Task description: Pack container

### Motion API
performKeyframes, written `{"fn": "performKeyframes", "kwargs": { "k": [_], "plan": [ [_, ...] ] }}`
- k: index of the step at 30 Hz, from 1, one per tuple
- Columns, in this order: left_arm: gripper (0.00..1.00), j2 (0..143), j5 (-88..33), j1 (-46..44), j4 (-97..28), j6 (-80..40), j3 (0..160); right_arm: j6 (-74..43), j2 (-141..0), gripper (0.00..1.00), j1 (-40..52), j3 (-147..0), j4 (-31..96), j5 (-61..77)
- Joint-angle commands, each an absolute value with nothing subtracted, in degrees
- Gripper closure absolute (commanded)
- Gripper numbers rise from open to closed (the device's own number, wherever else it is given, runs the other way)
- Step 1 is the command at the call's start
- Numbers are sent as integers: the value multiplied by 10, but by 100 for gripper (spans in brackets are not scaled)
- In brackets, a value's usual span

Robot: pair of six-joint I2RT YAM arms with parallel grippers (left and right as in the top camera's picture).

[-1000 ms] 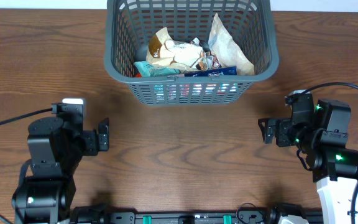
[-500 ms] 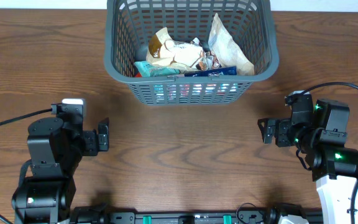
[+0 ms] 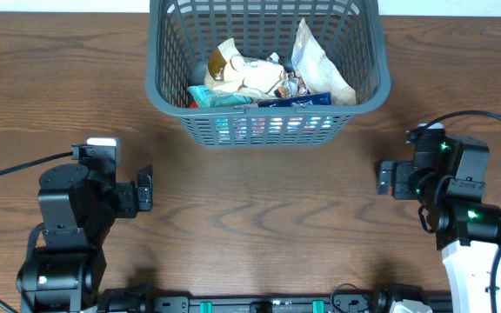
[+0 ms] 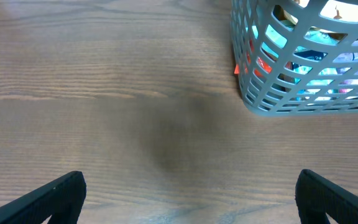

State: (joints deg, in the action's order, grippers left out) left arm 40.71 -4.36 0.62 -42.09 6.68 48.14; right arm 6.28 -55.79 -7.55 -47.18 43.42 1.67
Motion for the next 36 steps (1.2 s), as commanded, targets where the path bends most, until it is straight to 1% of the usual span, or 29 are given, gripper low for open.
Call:
{"fn": "performKeyframes", "kwargs": {
  "k": [1, 8, 11, 15, 21, 24, 28, 33, 36],
  "plan": [
    [1, 407, -50, 6, -422, 74, 480, 52, -566, 1, -76, -468, 434, -153],
    [1, 407, -50, 6, -422, 74, 480, 51, -556, 1, -74, -468, 442, -142],
    [1, 407, -50, 6, -422, 74, 480, 51, -526, 1, -67, -468, 443, -72],
    [1, 407, -50, 6, -422, 74, 480, 52, -452, 1, -39, -467, 425, 35],
    [1, 407, -50, 6, -422, 74, 480, 66, -313, 1, 1, -447, 371, 48],
    [1, 407, -50, 6, -422, 74, 480, 69, -244, 1, 2, -411, 336, 44],
    [1, 407, -50, 6, -422, 74, 480, 65, -169, 1, 2, -329, 256, 43],
    [1, 407, -50, 6, -422, 74, 480, 21, -109, 1, 4, -218, 142, 44],
    [1, 407, -50, 6, -422, 74, 480, 23, -87, 1, 11, -177, 107, 43]
  ]
}}
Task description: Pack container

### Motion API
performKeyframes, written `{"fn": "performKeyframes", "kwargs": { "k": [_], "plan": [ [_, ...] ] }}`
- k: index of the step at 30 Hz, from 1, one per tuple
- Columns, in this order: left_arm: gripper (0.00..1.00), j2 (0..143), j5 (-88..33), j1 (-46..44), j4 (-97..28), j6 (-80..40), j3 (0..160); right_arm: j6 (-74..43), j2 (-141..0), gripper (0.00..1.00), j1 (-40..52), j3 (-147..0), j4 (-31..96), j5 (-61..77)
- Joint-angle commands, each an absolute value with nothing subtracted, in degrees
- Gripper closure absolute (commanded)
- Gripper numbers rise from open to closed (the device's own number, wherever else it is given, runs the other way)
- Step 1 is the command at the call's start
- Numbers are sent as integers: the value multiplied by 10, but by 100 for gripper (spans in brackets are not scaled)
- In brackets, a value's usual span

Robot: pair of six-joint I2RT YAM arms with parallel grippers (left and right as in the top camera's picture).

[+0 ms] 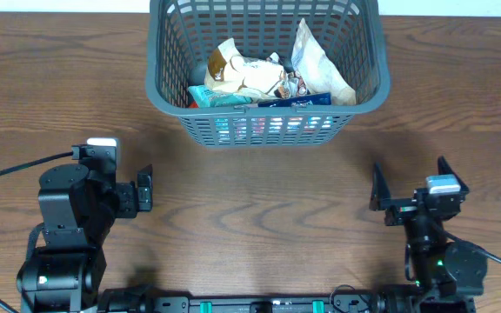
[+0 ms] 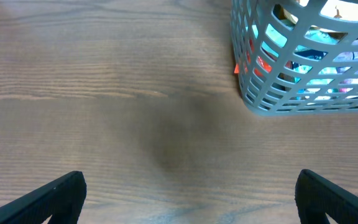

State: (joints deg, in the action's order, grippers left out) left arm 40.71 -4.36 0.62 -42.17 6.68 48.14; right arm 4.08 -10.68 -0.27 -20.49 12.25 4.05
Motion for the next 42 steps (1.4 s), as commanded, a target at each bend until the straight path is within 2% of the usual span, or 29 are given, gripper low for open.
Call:
{"fn": "performKeyframes", "kwargs": {
  "k": [1, 15, 27, 42],
  "plan": [
    [1, 407, -50, 6, -422, 74, 480, 27, -79, 1, 13, -164, 98, 43],
    [1, 407, -50, 6, -422, 74, 480, 26, -3, 1, 16, -20, -29, 38],
    [1, 407, -50, 6, -422, 74, 480, -4, -3, 1, 16, -3, 11, -51],
    [1, 407, -50, 6, -422, 74, 480, -2, -3, 1, 16, -3, 38, -49]
  ]
}}
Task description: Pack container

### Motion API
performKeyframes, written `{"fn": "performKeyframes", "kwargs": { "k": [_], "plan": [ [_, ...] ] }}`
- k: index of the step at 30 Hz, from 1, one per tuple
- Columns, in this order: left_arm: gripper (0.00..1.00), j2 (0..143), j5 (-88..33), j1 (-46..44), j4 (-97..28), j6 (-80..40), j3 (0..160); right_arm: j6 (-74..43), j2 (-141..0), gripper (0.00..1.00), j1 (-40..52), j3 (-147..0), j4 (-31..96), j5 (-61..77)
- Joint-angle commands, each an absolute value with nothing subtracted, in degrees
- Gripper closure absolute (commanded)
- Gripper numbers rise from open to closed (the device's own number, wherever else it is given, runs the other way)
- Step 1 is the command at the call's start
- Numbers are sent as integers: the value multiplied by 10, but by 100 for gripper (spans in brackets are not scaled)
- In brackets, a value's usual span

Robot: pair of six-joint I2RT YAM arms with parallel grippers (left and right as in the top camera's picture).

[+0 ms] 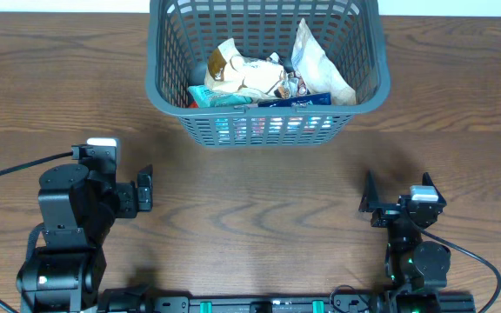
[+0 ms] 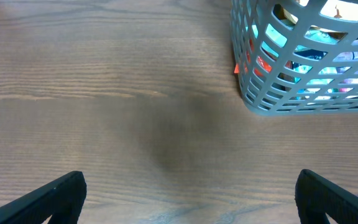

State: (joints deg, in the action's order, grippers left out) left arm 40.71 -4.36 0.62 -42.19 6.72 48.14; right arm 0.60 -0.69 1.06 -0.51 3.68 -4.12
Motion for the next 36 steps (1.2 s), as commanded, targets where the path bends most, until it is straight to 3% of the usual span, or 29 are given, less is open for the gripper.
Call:
{"fn": "performKeyframes", "kwargs": {
  "k": [1, 27, 32, 36],
  "plan": [
    [1, 407, -50, 6, -422, 74, 480, -2, -3, 1, 16, -3, 38, -49],
    [1, 404, -49, 6, -427, 75, 480, -2, -3, 1, 16, -3, 38, -49],
    [1, 325, -61, 6, -444, 77, 447, -2, -3, 1, 16, -3, 38, -49],
    [1, 221, -65, 6, -365, 52, 359, -2, -3, 1, 16, -3, 38, -49]
  ]
}}
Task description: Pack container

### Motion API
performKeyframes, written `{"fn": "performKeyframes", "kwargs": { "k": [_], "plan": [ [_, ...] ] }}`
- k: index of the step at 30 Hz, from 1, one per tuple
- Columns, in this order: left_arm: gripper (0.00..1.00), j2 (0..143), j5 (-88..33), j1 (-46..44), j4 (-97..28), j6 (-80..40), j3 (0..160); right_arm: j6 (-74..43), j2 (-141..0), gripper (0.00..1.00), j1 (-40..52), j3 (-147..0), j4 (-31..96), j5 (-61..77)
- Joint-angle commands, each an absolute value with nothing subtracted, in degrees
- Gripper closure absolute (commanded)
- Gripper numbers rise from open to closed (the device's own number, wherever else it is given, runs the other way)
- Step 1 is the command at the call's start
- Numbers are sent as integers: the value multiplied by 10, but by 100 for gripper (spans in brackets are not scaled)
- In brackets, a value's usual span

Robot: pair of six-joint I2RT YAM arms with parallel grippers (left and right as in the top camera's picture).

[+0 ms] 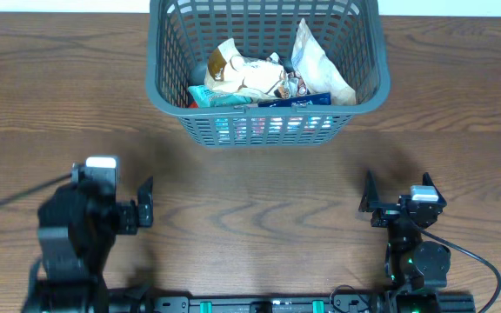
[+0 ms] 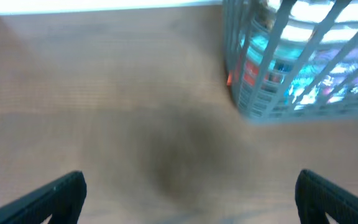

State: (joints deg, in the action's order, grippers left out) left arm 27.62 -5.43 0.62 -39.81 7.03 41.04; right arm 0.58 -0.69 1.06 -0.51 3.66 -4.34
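Note:
The grey slatted basket (image 1: 268,122) stands at the table's far middle and holds several snack packets (image 1: 259,78), white, tan, teal and blue. Its near corner (image 2: 253,106) shows blurred at the upper right of the left wrist view. My left gripper (image 2: 191,202) is open, its dark fingertips (image 2: 51,198) wide apart over bare wood with nothing between them. From overhead the left gripper (image 1: 139,209) is at the lower left, blurred by motion. My right gripper (image 1: 397,193) stands open at the lower right, empty, well short of the basket.
The brown wooden table (image 1: 259,200) runs between both arms and the basket. A pale strip (image 2: 98,6) beyond the table's far edge shows at the top of the left wrist view. Black cables (image 1: 481,261) trail from both arm bases at the near edge.
My left arm has shifted slightly toward the near edge and is blurred; its camera now sees farther, up to the table's far edge. The right arm and basket are unchanged.
At first my right arm stood raised at the right, gripper near mid-table height. Then it sat lower and nearer the front edge, then a little further left, where it stays. My left arm held still throughout until this moment's shift. The basket's contents never changed.

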Motion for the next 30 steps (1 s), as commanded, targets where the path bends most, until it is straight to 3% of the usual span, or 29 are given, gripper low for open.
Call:
{"fn": "performKeyframes", "kwargs": {
  "k": [1, 7, 15, 25, 30],
  "plan": [
    [1, 194, -65, 6, -332, 52, 329, -2, -3, 1, 16, -3, 38, -49],
    [1, 82, -64, 6, -120, 53, 173, -2, -3, 1, 16, -3, 38, -49],
    [1, 61, -64, 6, 89, 53, 53, -2, -3, 1, 16, -3, 38, -49],
    [1, 38, -23, 6, 100, 55, 3, -2, -3, 1, 16, -3, 38, -49],
    [1, 2, -17, 5, 45, 55, 2, -2, -3, 1, 16, -3, 38, -49]
  ]
}}
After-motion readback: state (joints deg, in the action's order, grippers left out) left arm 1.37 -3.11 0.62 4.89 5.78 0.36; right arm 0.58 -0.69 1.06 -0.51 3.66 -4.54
